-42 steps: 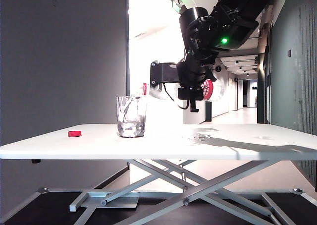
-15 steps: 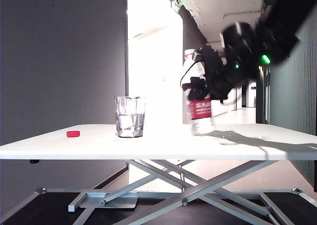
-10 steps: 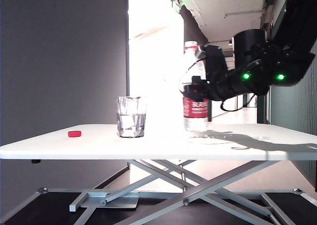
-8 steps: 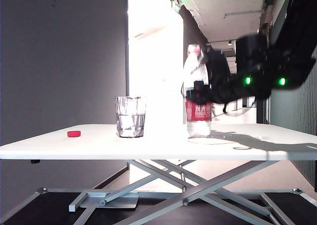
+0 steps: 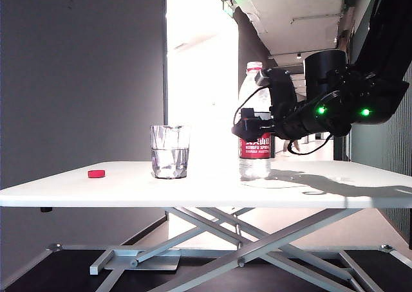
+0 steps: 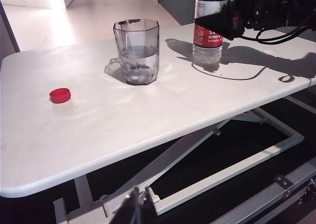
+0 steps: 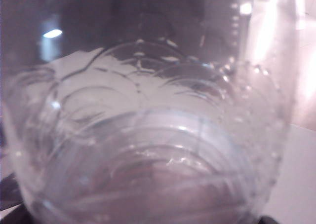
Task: Pick up the mineral water bottle on the table and pour water into the mug until it's half full.
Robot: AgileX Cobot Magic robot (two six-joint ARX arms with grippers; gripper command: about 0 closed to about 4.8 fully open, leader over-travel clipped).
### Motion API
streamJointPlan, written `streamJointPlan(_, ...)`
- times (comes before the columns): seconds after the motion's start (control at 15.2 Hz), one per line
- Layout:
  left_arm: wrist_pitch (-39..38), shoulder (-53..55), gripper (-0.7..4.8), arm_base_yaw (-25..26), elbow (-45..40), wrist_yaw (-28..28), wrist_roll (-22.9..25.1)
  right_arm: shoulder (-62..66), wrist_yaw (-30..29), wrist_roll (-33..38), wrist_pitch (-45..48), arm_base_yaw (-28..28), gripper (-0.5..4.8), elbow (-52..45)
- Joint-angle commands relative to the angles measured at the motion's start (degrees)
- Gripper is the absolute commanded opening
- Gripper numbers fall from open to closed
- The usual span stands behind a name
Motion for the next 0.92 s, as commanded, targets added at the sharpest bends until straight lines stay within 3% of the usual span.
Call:
streamJointPlan(0.07,-0.1,0.0,-0.05,-0.1,0.1,0.2,0.2,-1.5,-1.9,0.0,0.1,0.1,4.79,-0.4)
streamJointPlan(0.39,-0.1,0.0,-0.05,-0.1,0.1,0.2,0.2,-13.4,-1.0,-3.0,-4.8,-1.9,4.79,-10.5)
streamJointPlan(0.66,-0.1,0.0,-0.05,-0.1,0.1,0.0,0.3,-28.2,0.9,-1.6,-5.7,-3.8,4.79,-25.3)
streamJointPlan(0.72,-0.1,0.0,-0.05,0.0,0.1,-0.7,1.3,-32.7,2.0,-1.5,-6.4,-3.8,4.06,-29.3)
streamJointPlan(0.79,0.3,0.0,-0.05,0.0,0.1,-5.4,3.4,-42.6,2.0,-1.5,-7.5,-3.8,0.39,-37.0)
streamJointPlan(0.85,0.5,0.0,-0.05,0.0,0.1,-7.5,3.4,-46.4,2.0,-1.4,-7.5,-3.7,-0.1,-39.8)
streamJointPlan(0.92,0.6,0.0,-0.05,0.0,0.1,-10.5,3.2,-54.1,2.6,-1.0,-7.6,-3.7,-0.09,-45.4)
